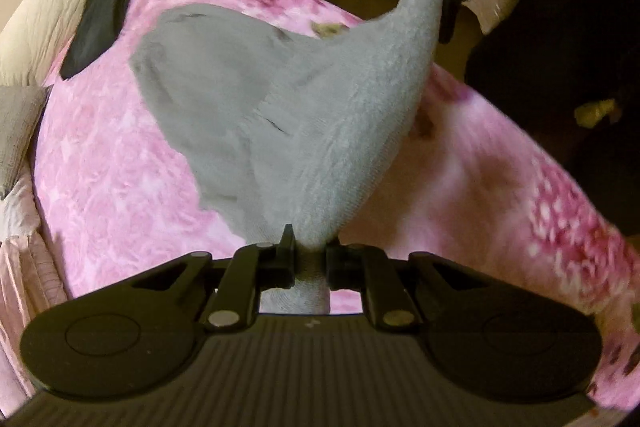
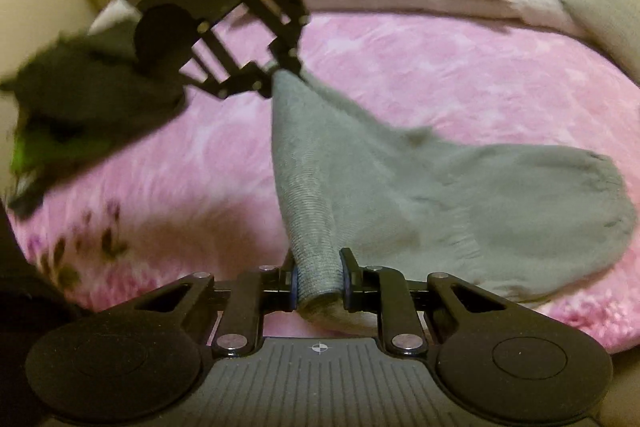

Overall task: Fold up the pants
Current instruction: 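Grasp the sweatpants end with the left gripper while the right gripper holds the cuffs, then lay the folded sweatpants down and open both grippers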

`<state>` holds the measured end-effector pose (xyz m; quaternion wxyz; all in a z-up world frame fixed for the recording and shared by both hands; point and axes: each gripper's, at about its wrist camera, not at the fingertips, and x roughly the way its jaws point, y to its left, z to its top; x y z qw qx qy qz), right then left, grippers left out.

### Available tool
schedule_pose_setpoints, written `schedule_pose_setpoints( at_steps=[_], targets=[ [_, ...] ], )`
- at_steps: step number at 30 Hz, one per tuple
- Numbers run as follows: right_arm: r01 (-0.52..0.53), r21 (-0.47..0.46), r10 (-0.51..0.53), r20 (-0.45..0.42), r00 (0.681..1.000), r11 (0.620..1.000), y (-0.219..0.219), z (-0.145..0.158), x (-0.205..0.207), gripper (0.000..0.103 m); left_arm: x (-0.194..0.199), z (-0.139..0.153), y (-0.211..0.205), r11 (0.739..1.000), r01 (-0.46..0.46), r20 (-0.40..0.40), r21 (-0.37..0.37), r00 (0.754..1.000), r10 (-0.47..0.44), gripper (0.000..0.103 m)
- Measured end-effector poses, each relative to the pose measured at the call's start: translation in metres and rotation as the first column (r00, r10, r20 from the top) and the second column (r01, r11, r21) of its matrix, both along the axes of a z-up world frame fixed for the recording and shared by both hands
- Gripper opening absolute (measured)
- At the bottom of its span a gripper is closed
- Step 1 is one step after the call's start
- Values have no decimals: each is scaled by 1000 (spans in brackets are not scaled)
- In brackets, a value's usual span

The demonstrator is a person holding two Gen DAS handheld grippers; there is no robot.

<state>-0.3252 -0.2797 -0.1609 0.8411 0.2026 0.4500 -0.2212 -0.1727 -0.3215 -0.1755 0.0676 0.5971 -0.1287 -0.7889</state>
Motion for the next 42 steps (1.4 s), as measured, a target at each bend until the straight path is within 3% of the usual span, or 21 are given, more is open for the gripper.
schedule_pose_setpoints(
  at_steps=[5, 10, 16, 20, 23, 27, 32, 33, 35, 36, 37, 42],
  targets=[
    [149, 32, -152, 107, 983, 988, -82, 33, -56, 16, -52, 53, -83, 997, -30, -17, 70, 999, 31, 11],
    [285, 112, -303, 202, 931, 952, -189, 18, -130, 16, -129, 76, -180, 993, -42, -14, 107, 999, 44, 13],
    [388, 299, -461, 233, 856, 872, -313, -47, -217, 16, -233, 32, -321, 971, -117, 1, 211, 993, 119, 15],
    [431, 421, -546, 204, 812, 798, -373, -104, -253, 17, -283, -27, -391, 944, -209, 70, 257, 978, 197, 17],
    [497, 446, -609, 148, 779, 744, -399, -134, -270, 22, -296, -60, -424, 915, -322, 92, 242, 947, 309, 22],
    [546, 513, -695, 150, 703, 663, -401, -146, -291, 25, -283, -68, -445, 851, -463, 79, 247, 885, 459, 22],
    [590, 555, -761, 129, 636, 586, -397, -153, -300, 21, -256, -74, -452, 720, -588, 57, 367, 787, 614, 28],
    [592, 567, -769, 123, 628, 574, -396, -152, -302, 20, -252, -80, -454, 684, -610, 58, 399, 762, 645, 28],
    [585, 579, -770, 123, 625, 568, -402, -152, -304, 18, -248, -87, -457, 640, -630, 49, 440, 728, 683, 26],
    [579, 584, -772, 135, 621, 568, -406, -150, -305, 17, -248, -87, -458, 630, -634, 40, 448, 719, 694, 17],
    [576, 583, -771, 148, 619, 574, -407, -147, -307, 16, -250, -87, -460, 629, -635, 27, 448, 713, 701, 15],
    [608, 579, -798, 130, 588, 542, -416, -168, -310, 16, -259, -107, -471, 633, -649, 5, 421, 700, 714, 15]
  ],
)
